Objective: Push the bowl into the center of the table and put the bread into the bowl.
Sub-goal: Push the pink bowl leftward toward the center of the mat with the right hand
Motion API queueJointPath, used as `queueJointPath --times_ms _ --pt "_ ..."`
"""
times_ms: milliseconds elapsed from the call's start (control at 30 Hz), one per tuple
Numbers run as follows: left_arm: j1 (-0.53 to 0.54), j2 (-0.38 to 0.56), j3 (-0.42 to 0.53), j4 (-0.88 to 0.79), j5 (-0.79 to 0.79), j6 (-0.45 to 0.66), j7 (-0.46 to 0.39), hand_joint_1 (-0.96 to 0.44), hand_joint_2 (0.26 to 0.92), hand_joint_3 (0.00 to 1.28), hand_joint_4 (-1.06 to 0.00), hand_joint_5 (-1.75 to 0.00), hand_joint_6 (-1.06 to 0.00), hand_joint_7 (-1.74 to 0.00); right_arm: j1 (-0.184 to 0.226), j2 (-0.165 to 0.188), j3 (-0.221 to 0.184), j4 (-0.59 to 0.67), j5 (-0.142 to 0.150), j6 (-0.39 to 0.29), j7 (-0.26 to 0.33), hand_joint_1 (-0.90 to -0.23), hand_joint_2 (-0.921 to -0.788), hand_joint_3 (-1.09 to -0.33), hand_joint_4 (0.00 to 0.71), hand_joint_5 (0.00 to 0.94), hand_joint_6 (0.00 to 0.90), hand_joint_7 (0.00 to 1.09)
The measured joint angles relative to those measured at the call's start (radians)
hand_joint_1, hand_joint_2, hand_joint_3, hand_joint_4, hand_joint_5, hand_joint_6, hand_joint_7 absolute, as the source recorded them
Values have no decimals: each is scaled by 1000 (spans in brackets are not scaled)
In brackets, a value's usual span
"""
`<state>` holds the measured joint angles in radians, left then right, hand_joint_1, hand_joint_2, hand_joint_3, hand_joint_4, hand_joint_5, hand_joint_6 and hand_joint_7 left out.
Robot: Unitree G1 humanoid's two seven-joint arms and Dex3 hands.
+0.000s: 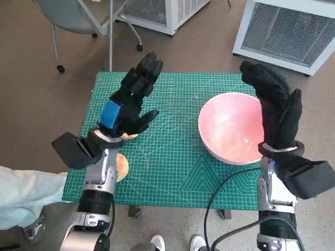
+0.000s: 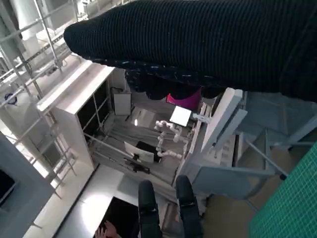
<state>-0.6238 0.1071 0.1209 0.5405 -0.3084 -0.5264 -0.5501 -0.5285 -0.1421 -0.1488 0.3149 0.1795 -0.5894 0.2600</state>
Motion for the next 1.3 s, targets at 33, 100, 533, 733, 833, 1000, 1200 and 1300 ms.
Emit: queueJointPath --times_ms 33,100,533,733,833,1000,1200,1300 --pt "0 0 0 1 0 0 0 -619 921 321 -89 -1 -178 -10 1 -1 -1 0 0 -1 -1 -676 -921 -726 189 4 9 521" --pt "0 1 1 2 0 -1 0 -619 921 321 -89 -1 -178 -10 2 -3 -5 0 -2 -3 -5 -677 -921 -726 190 4 9 520" --pt "-2 0 3 25 0 -7 1 -635 921 320 -95 -3 -180 -11 35 -33 -59 21 6 -37 -9 -675 -921 -745 188 2 -1 513" --pt "-3 1 4 28 1 -13 3 -633 921 320 -95 -3 -181 -11 40 -79 -123 111 -8 -82 -54 -660 -921 -773 187 1 -1 511" --pt "-5 1 5 30 1 -16 3 -630 921 320 -95 -3 -181 -11 37 -101 -155 196 -19 -106 -88 -642 -921 -779 189 2 -1 512" --pt "-7 2 8 38 1 -20 3 -625 921 320 -95 -2 -181 -11 23 -123 -193 358 -18 -132 -121 -608 -921 -789 194 4 0 508" --pt "-14 2 8 55 5 -24 3 -631 921 322 -96 -2 -181 -11 -30 -125 -219 559 -11 -147 -150 -560 -921 -820 212 13 31 486" --pt "-18 2 8 61 11 -30 3 -633 921 323 -96 -2 -182 -11 -62 -123 -227 646 -2 -145 -160 -554 -921 -823 230 15 64 471"
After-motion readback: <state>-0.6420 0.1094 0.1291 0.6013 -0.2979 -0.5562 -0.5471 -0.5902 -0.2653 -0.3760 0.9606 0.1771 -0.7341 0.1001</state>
